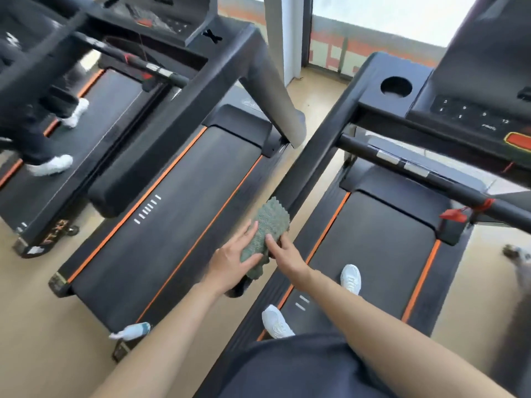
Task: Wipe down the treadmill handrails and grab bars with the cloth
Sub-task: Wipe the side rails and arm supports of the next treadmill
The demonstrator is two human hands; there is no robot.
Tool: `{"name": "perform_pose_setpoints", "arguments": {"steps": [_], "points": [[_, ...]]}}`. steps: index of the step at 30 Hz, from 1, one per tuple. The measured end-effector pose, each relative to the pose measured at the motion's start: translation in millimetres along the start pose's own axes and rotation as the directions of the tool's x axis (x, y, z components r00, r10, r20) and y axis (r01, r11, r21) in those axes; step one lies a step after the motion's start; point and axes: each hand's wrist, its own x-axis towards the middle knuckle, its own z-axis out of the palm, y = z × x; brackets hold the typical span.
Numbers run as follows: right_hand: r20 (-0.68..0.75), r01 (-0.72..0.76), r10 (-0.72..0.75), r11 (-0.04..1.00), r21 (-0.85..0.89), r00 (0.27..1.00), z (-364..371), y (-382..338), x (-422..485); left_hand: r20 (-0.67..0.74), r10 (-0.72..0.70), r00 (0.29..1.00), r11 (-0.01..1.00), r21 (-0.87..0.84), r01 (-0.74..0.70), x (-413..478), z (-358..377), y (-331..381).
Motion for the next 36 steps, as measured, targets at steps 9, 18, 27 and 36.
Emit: {"name": "perform_pose_setpoints", "arguments": {"steps": [9, 18, 27, 36], "points": [[0.023, -0.105, 0.105, 0.994, -0.015, 0.994, 48, 29, -35, -0.123, -0.109, 0.986, 0.986, -0.140, 0.092, -71, 12, -32], [0.050, -0.311, 0.309, 0.950, 0.030, 0.950, 56, 20, -59, -0.304, -0.356, 0.884, 0.876, -0.439, 0.201, -105, 54, -41], [-0.107, -0.039, 0.014, 0.970, -0.238, 0.994, 52, -11, -77, -0.118, -0.553, 0.825, 0.570, -0.776, 0.271, -121, 75, -50], [0.181, 0.301, -0.279, 0.483, -0.822, 0.943, 55, 13, -81, -0.310, -0.524, 0.793, 0.666, -0.729, 0.155, -79, 71, -48]]}}
